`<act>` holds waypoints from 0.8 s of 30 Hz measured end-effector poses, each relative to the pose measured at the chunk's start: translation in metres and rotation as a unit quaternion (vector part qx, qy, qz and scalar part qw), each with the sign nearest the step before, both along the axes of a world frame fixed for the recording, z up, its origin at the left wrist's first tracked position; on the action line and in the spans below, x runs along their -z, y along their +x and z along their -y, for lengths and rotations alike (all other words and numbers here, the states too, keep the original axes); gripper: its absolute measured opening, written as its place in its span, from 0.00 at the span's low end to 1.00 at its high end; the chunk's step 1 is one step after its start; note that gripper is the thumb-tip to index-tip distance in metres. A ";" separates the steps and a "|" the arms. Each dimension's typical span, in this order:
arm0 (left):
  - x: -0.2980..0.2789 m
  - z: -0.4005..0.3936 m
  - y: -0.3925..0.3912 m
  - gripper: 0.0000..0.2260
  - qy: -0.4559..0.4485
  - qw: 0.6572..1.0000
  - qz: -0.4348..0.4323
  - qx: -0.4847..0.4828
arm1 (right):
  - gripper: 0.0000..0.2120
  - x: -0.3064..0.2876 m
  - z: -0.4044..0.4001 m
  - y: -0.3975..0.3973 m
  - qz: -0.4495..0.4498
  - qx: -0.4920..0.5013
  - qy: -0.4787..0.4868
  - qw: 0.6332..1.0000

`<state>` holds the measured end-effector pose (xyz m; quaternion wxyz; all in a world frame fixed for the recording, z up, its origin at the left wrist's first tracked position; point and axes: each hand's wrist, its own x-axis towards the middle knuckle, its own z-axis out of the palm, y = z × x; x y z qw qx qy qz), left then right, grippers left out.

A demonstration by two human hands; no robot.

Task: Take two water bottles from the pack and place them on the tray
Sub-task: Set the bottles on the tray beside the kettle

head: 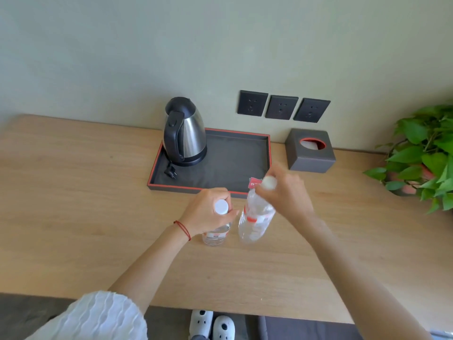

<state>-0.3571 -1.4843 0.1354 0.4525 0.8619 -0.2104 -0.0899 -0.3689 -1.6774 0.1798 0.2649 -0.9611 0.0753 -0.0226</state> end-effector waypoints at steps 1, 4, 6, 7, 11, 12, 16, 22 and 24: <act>0.000 0.000 0.002 0.15 0.002 1.000 0.002 0.001 | 0.15 -0.006 0.004 0.013 0.013 -0.004 0.001 1.000; 0.000 0.001 0.003 0.13 0.000 1.000 0.016 -0.001 | 0.18 -0.022 0.014 0.063 0.040 -0.032 -0.053 0.997; -0.001 0.002 0.004 0.12 0.007 1.000 0.021 0.000 | 0.20 -0.031 0.019 0.097 0.036 -0.054 -0.100 0.993; -0.002 0.002 0.006 0.11 0.012 1.000 0.019 0.001 | 0.21 -0.033 0.021 0.112 0.030 -0.067 -0.115 0.991; -0.003 -0.003 0.015 0.11 0.023 1.000 0.012 -0.004 | 0.20 -0.028 0.023 0.157 -0.010 -0.084 -0.121 0.989; -0.003 -0.004 0.017 0.11 0.021 1.000 0.012 -0.006 | 0.19 -0.025 0.023 0.166 -0.016 -0.085 -0.117 0.989; 0.000 -0.004 0.017 0.12 0.012 1.000 0.017 -0.014 | 0.14 -0.015 0.024 0.194 -0.028 -0.085 -0.132 0.987; 0.000 -0.003 0.016 0.10 0.010 1.000 0.028 -0.001 | 0.13 -0.009 0.041 0.230 -0.019 -0.043 -0.137 0.989; -0.001 -0.002 0.013 0.09 0.019 0.999 0.039 0.004 | 0.12 -0.004 0.045 0.239 -0.001 -0.030 -0.139 0.990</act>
